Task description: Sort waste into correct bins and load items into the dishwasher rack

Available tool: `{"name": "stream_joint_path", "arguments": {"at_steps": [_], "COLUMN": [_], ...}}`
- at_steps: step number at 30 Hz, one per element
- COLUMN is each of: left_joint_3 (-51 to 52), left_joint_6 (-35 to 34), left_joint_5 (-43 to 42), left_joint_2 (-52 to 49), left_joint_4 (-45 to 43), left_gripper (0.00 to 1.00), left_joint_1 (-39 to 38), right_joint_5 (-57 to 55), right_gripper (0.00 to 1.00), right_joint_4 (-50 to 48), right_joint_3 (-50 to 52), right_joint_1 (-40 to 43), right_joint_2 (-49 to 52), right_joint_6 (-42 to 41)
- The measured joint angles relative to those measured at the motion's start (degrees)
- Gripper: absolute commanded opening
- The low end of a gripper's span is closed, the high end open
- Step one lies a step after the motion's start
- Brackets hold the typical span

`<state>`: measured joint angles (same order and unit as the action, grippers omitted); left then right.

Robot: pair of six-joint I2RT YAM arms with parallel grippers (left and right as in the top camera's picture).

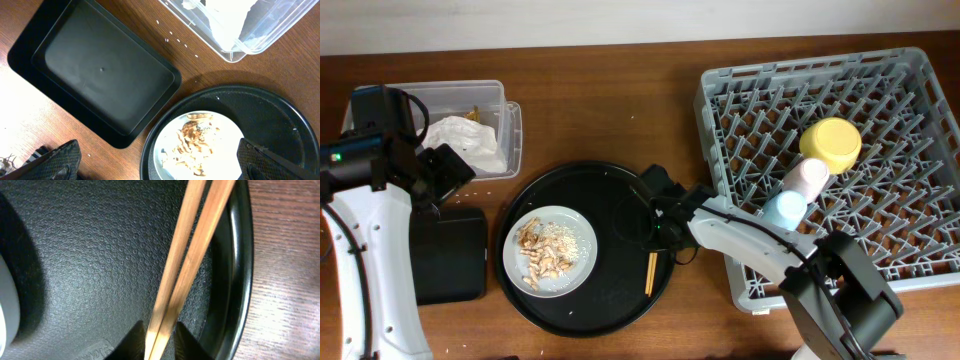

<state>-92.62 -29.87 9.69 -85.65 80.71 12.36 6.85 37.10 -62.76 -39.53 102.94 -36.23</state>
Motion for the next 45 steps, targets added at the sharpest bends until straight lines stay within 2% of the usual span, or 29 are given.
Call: {"name": "stream_joint_path", "arguments": {"at_steps": [4,8,10,13,15,21,25,27,29,33,45], "left_joint_3": [0.0,0.0,0.0,0.0,0.0,0.0,0.0,0.0,0.0,0.0,0.0], "left_joint_6": [0.0,0.0,0.0,0.0,0.0,0.0,0.0,0.0,0.0,0.0,0.0], "left_joint_5": [0.0,0.0,0.0,0.0,0.0,0.0,0.0,0.0,0.0,0.0,0.0], "left_joint_2": [0.0,0.0,0.0,0.0,0.0,0.0,0.0,0.0,0.0,0.0,0.0], "left_joint_4": [0.0,0.0,0.0,0.0,0.0,0.0,0.0,0.0,0.0,0.0,0.0], "left_gripper": [0.99,0.99,0.99,0.99,0.99,0.99,0.99,0.99,0.99,0.99,0.99], "left_joint_1": [0.0,0.0,0.0,0.0,0.0,0.0,0.0,0.0,0.0,0.0,0.0], "right_joint_5": [0.9,2.6,3.3,3.8,3.6,0.0,-1.5,-1.5,-1.5,-1.2,2.4], "right_gripper": [0.13,0.04,0.05,0.34,0.45,0.50,0.49,0.41,0.22,0.10,0.11], "right_joint_4": [-1.0,-0.9,0.3,0.8,1.0,2.6,2.5,2.3,1.8,1.1,5.3], "right_joint_3": [0.0,-0.1,-1.2,-2.8,-3.3,-3.4,-3.4,-3.4,-3.5,-3.5,-6.6], "right_joint_1": [0.0,0.0,0.0,0.0,0.0,0.0,0.0,0.0,0.0,0.0,0.0], "right_joint_2": [0.2,0.2,0.2,0.2,0.2,0.4,2.5,3.6,4.9,5.1,4.5], "right_joint_6": [0.0,0.1,0.0,-0.4,0.1,0.0,0.0,0.1,0.0,-0.5,-0.6]}}
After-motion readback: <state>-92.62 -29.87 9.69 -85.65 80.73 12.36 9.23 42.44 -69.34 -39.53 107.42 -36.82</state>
